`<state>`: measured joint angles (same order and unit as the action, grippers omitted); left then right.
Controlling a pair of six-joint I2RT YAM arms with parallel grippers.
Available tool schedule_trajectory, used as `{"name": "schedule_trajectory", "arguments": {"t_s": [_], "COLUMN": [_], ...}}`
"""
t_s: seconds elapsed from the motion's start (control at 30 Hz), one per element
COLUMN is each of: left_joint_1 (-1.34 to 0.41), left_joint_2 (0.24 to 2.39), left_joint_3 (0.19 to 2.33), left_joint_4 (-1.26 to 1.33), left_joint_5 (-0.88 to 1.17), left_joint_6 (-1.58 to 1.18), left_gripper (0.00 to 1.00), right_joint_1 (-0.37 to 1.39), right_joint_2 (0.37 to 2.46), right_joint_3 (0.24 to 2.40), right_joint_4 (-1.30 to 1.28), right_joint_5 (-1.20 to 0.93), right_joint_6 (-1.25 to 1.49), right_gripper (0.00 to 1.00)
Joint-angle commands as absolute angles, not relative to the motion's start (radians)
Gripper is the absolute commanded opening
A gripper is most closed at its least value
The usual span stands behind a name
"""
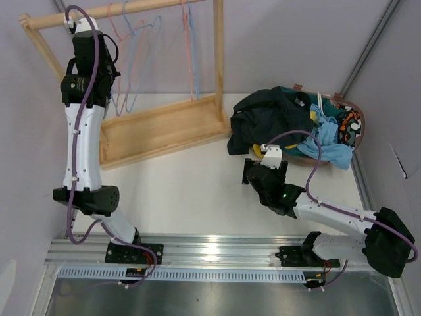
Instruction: Remove the shorts from the hanger
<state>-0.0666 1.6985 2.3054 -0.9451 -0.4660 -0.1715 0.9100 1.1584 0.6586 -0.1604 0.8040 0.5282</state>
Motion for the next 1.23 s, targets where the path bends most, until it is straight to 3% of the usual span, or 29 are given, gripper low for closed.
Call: {"name": "schedule_trajectory", "arguments": {"t_s": [0.0, 0.1, 0.13, 0.17, 0.23, 0.33, 0.4, 0.43, 0.87, 1.2], "left_joint_1": [-0.058, -0.058, -0.058, -0.058, -0.058, -0.060, -0.061, -0.061, -0.113, -0.114], "left_joint_2": [1.686, 1.651, 1.626, 1.609, 1.550, 1.449, 1.396, 1.370, 1.008, 0.985], "left_joint_3": [2.312, 2.295, 2.287, 2.260, 2.226, 2.108, 2.013, 1.969, 1.683, 1.681], "left_joint_4": [-0.933, -0.940, -0.948, -0.954, -0.965, -0.957, -0.953, -0.950, -0.949, -0.999], "left_joint_5": [-0.477, -0.465, -0.460, -0.457, -0.437, -0.371, -0.347, -0.336, -0.270, -0.298], "left_joint_6": [-0.155, -0.166, -0.170, -0.179, -0.186, -0.187, -0.193, -0.201, -0.259, -0.258], "left_gripper": [0.00, 0.08, 0.17, 0.37, 0.62, 0.81, 0.85, 0.99, 0.99, 0.99], "right_joint_1": [0.919, 0.919, 0.920, 0.923, 0.937, 0.997, 1.031, 1.045, 1.454, 1.500], "right_joint_2": [1.141, 1.131, 1.131, 1.132, 1.135, 1.120, 1.094, 1.082, 0.934, 0.816], "right_joint_3": [0.678, 0.666, 0.666, 0.666, 0.687, 0.759, 0.837, 0.865, 1.437, 1.313], "right_joint_4": [-0.152, -0.140, -0.135, -0.130, -0.130, -0.161, -0.199, -0.212, -0.267, -0.120], "right_joint_5": [0.861, 0.858, 0.857, 0.857, 0.867, 0.937, 0.983, 1.012, 0.968, 1.015], "right_joint_6": [0.564, 0.558, 0.551, 0.545, 0.513, 0.447, 0.420, 0.404, -0.040, -0.120], "right_gripper": [0.99, 0.99, 0.99, 0.99, 1.00, 0.99, 0.99, 0.99, 1.00, 0.99]}}
